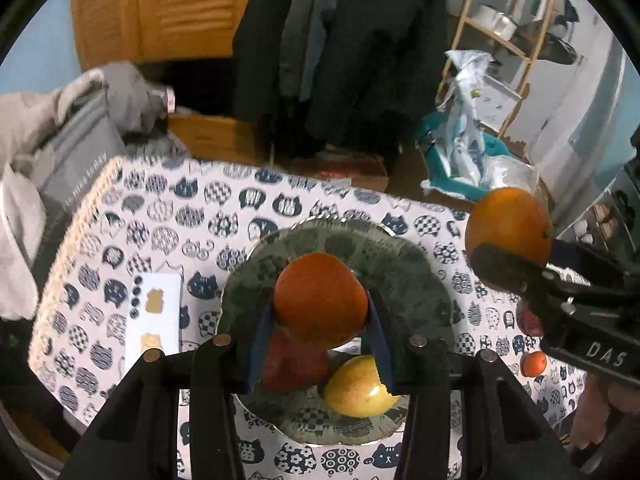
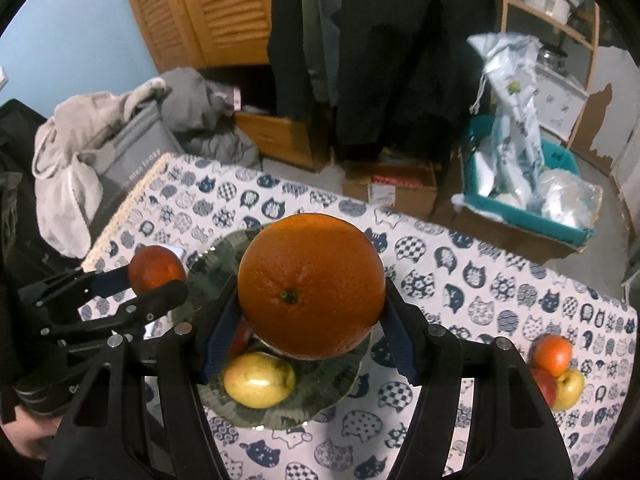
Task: Organize fruits
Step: 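Carry the orange with the left tool over the glass bowl while the right tool carries the large orange there, then lower the orange into the bowl and open the left tool while the right tool releases the large orange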
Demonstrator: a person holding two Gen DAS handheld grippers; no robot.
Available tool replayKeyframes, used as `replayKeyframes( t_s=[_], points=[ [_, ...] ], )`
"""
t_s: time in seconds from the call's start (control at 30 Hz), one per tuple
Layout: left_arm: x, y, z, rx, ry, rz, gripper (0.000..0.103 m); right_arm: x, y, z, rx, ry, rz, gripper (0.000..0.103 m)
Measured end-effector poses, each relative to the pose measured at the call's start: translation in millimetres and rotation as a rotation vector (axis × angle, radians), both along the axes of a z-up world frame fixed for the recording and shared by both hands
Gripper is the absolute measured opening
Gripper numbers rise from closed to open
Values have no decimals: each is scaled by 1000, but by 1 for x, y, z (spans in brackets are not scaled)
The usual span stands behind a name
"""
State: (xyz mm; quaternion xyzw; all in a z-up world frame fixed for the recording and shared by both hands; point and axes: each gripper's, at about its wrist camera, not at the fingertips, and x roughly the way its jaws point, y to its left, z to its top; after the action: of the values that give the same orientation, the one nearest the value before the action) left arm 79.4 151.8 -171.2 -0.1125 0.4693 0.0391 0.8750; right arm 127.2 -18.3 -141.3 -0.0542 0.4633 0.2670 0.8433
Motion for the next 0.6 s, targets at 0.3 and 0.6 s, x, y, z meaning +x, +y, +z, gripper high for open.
replayKeyframes(
  t_s=[0.3,0.6],
  points=[
    [22,17,-49,-15,110,45,45,19,12,-50,-36,102,-5,66],
    [33,24,-77,-28,181,55,46,20,21,-70,-52,130,12,66]
  ],
)
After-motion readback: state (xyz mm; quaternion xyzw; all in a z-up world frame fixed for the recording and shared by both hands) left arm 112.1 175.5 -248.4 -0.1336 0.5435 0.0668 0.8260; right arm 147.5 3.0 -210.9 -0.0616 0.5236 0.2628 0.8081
